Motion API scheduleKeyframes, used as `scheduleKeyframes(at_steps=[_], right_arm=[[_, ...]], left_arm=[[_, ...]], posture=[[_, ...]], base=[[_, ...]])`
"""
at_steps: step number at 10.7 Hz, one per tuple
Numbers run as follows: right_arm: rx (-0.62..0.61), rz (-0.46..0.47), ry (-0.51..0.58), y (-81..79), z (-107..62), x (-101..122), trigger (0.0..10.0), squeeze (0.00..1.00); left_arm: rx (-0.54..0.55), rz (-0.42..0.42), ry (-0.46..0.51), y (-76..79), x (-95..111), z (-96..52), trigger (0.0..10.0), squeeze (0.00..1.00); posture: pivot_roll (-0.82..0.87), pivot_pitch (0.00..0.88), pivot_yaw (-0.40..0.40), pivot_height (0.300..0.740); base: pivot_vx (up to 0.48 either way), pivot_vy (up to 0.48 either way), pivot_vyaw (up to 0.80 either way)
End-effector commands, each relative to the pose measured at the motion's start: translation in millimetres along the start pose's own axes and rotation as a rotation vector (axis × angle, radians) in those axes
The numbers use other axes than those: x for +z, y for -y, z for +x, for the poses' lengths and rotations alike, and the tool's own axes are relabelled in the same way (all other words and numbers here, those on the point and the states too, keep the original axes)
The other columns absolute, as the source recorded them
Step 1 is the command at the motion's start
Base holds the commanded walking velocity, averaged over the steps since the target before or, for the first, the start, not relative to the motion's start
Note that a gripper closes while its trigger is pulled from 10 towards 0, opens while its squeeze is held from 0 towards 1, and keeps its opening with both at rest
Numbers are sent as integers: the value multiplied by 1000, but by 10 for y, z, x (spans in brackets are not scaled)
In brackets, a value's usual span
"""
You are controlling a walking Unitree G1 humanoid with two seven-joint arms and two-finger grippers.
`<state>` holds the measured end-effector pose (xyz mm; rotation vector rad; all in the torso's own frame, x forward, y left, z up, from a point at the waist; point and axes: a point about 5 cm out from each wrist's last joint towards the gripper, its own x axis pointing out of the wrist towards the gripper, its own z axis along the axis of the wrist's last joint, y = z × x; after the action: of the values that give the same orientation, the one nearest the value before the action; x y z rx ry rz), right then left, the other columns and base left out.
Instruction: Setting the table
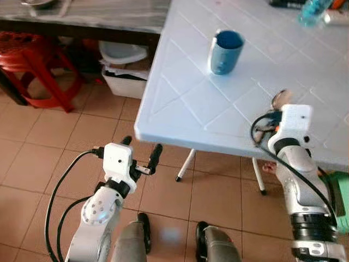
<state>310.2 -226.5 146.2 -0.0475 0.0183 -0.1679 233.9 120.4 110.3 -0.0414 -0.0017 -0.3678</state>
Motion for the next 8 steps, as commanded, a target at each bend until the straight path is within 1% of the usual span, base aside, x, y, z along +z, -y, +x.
scheduleKeyframes(at_steps=[1, 2, 3, 4, 6, 7, 8], right_arm=[[-4, 48, 38, 22, -18, 67, 10000, 1000], [-9, 101, 13, 3, -27, 60, 10000, 1000], [-48, 132, 7, -18, -38, 61, 10000, 1000], [-69, 183, 22, -38, -48, 101, 10000, 1000], [-59, 291, 1, -86, -62, 108, 10000, 1000], [-66, 313, -11, -101, -74, 101, 10000, 1000], [-81, 350, -25, -126, -128, 90, 10000, 1000]], left_arm=[[-2, 2, 5, 4, 14, -13, 10000, 0], [-3, 1, 7, 2, 15, -10, 10000, 0], [-5, 0, 9, 6, 16, -7, 10000, 0], [-9, -1, 11, 12, 20, -6, 10000, 0], [-14, 0, 13, 12, 21, -1, 10000, 0], [-15, 1, 13, 11, 23, 1, 10000, 0], [-18, 2, 15, 7, 28, -1, 10000, 0]], posture=[[-13, 247, 23, 740], [-13, 246, 23, 740], [-15, 244, 22, 740], [-16, 244, 22, 740], [-16, 242, 22, 740], [-13, 241, 23, 740], [-11, 239, 23, 740]], base=[[0, 0, 0], [0, 0, 0], [0, 0, 0], [0, 0, 0], [0, 0, 0], [0, 0, 0], [0, 0, 0]])
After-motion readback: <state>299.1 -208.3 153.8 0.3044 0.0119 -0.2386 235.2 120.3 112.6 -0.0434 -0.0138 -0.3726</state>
